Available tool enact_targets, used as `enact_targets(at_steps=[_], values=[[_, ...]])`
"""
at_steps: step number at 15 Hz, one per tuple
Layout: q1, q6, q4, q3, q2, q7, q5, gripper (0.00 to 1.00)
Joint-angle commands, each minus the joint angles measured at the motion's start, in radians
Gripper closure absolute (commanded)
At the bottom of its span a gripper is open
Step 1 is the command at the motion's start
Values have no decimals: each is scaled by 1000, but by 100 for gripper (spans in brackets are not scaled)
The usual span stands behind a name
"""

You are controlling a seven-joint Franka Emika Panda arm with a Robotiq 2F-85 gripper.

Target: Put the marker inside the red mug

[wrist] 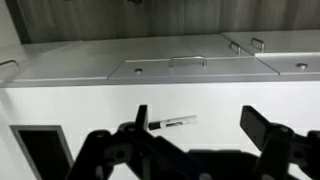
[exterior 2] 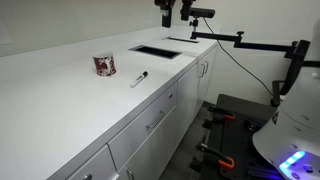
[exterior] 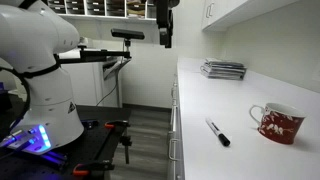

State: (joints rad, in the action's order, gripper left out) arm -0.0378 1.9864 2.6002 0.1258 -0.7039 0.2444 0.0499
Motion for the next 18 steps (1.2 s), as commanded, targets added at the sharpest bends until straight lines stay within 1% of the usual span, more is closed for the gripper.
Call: enact_targets(at_steps=[1,15,18], values=[[7,-3,-2,-6,1,3,5,0],[7,-3,-2,-6,1,3,5,0],[-31,21,-5,-1,27,84,3,0]])
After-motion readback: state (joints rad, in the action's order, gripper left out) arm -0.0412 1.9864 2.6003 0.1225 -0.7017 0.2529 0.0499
